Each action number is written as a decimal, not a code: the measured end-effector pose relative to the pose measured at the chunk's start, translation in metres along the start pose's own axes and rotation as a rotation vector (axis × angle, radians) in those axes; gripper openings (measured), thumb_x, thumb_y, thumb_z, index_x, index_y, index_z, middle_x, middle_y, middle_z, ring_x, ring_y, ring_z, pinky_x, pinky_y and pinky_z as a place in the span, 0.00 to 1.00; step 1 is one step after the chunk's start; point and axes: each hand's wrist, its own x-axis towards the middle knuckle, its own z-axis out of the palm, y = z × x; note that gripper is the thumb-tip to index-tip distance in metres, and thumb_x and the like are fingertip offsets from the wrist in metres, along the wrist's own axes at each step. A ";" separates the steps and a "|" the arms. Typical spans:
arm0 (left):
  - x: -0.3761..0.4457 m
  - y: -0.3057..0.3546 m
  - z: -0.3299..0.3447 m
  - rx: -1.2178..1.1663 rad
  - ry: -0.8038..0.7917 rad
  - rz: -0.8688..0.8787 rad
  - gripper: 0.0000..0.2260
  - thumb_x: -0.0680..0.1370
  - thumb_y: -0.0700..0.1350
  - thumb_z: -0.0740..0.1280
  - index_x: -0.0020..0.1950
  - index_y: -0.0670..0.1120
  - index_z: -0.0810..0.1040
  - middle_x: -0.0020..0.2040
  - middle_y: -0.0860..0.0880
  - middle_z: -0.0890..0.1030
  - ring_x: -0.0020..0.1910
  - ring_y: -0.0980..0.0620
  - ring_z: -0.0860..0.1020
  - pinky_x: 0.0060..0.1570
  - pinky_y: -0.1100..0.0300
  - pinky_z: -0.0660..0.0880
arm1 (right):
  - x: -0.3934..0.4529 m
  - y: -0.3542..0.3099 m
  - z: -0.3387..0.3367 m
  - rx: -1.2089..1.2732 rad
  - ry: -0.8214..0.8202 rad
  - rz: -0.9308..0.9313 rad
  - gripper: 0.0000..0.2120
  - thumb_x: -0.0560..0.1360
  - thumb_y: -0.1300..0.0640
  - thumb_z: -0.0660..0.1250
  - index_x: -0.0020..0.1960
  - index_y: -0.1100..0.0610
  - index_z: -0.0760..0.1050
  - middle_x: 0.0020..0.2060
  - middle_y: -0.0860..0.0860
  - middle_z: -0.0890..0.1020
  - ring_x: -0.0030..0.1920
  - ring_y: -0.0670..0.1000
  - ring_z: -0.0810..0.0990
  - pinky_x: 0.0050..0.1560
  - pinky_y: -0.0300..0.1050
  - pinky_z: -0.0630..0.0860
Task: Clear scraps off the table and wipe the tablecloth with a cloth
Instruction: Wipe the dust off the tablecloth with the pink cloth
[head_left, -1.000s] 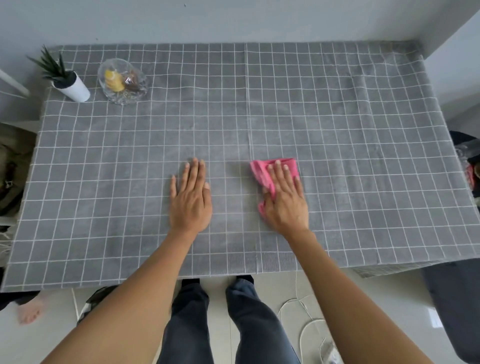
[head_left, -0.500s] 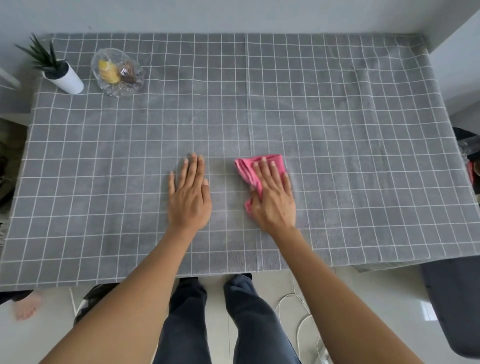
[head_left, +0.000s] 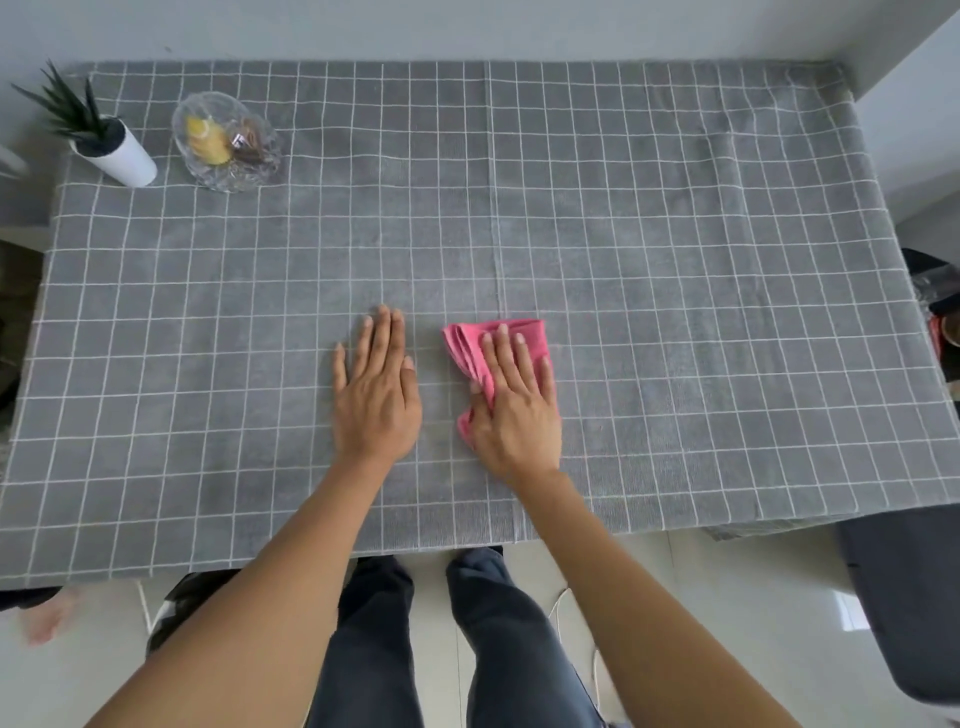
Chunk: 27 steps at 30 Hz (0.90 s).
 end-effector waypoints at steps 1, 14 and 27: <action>0.000 0.000 0.000 -0.001 -0.003 0.004 0.25 0.81 0.50 0.42 0.78 0.47 0.49 0.78 0.51 0.49 0.77 0.53 0.47 0.75 0.47 0.44 | 0.000 0.012 -0.004 -0.010 -0.020 -0.075 0.30 0.76 0.49 0.48 0.77 0.53 0.51 0.77 0.49 0.53 0.76 0.47 0.46 0.76 0.52 0.44; 0.000 -0.001 0.001 0.016 -0.010 -0.001 0.25 0.81 0.50 0.41 0.78 0.48 0.46 0.78 0.51 0.47 0.77 0.53 0.44 0.75 0.47 0.42 | 0.009 0.028 -0.013 -0.066 0.078 0.222 0.30 0.77 0.47 0.44 0.77 0.51 0.41 0.77 0.49 0.47 0.77 0.50 0.42 0.76 0.53 0.40; -0.001 -0.001 0.002 0.026 -0.018 0.002 0.25 0.81 0.50 0.40 0.78 0.48 0.45 0.79 0.51 0.46 0.77 0.53 0.43 0.75 0.48 0.41 | 0.005 0.083 -0.030 0.000 0.111 0.301 0.29 0.78 0.46 0.43 0.77 0.51 0.45 0.77 0.48 0.49 0.77 0.47 0.44 0.76 0.51 0.40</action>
